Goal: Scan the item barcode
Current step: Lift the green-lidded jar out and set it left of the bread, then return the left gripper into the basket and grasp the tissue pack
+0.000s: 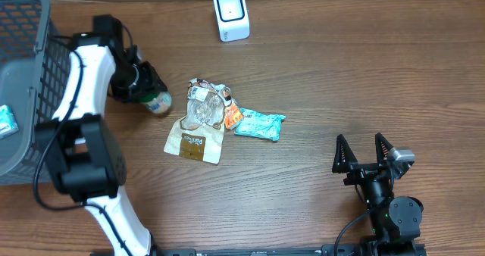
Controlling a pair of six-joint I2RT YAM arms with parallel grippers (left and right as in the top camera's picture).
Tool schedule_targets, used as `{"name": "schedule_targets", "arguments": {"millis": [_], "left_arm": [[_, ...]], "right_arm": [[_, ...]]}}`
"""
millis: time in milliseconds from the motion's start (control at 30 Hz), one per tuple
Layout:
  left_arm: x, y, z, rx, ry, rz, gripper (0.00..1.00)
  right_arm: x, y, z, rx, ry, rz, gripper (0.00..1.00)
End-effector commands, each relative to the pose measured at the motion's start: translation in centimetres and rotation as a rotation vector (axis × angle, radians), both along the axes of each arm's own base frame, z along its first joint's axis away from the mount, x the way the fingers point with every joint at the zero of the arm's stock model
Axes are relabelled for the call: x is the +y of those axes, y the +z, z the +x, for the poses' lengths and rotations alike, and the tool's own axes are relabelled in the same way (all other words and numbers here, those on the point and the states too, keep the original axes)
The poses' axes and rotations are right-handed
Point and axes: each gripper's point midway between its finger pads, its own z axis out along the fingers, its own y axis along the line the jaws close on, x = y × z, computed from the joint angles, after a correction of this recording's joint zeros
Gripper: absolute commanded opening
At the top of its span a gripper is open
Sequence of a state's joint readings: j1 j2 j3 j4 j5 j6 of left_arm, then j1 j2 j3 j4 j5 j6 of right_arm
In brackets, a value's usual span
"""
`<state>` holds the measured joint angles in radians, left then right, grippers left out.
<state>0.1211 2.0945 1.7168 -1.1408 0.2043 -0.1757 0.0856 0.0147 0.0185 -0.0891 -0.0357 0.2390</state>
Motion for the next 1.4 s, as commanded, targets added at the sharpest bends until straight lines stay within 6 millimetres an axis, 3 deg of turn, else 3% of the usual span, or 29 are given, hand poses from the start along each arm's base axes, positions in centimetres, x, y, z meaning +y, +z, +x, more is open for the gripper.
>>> {"name": "schedule_targets", "arguments": {"millis": [0, 133, 333, 400, 500, 667, 767, 900, 1167, 1233, 1367], "left_arm": [[-0.7, -2.5, -0.4, 0.058, -0.041, -0.001, 0.49], [-1.5, -4.3, -0.8, 0.106, -0.059, -0.004, 0.49], [-1.9, -4.2, -0.7, 0.1, -0.08, 0.025, 0.59], [-2.1, -4.2, -0.9, 0.109, -0.086, 0.027, 0.8], [-2.0, -4.2, -1.1, 0.118, -0.094, 0.049, 1.0], [-1.6, -3.6, -1.1, 0.121, -0.103, 0.105, 1.0], [-1.2, -2.0, -0.3, 0.087, -0.096, 0.14, 1.0], [-1.0, 2.9, 1.7, -0.04, -0.087, 0.157, 1.0], [-0.2, 18.0, 4.1, -0.417, -0.048, 0.221, 1.0], [1.4, 22.1, 3.8, -0.51, -0.002, 0.295, 1.0], [6.1, 28.0, 1.6, -0.619, 0.153, 0.459, 1.0]], "right_arm": [[-0.1, -0.1, 0.0, -0.007, -0.008, -0.001, 1.0], [-0.1, -0.1, 0.0, -0.007, -0.008, -0.001, 1.0], [-0.1, -0.1, 0.0, -0.007, -0.008, -0.001, 1.0], [-0.1, -0.1, 0.0, -0.007, -0.008, -0.001, 1.0], [-0.1, -0.1, 0.0, -0.007, -0.008, -0.001, 1.0], [-0.1, -0.1, 0.0, -0.007, -0.008, -0.001, 1.0], [-0.1, -0.1, 0.0, -0.007, -0.008, -0.001, 1.0], [-0.1, -0.1, 0.0, -0.007, -0.008, -0.001, 1.0], [-0.1, -0.1, 0.0, -0.007, -0.008, -0.001, 1.0], [-0.1, -0.1, 0.0, -0.007, -0.008, -0.001, 1.0], [-0.1, -0.1, 0.0, -0.007, -0.008, -0.001, 1.0]]}}
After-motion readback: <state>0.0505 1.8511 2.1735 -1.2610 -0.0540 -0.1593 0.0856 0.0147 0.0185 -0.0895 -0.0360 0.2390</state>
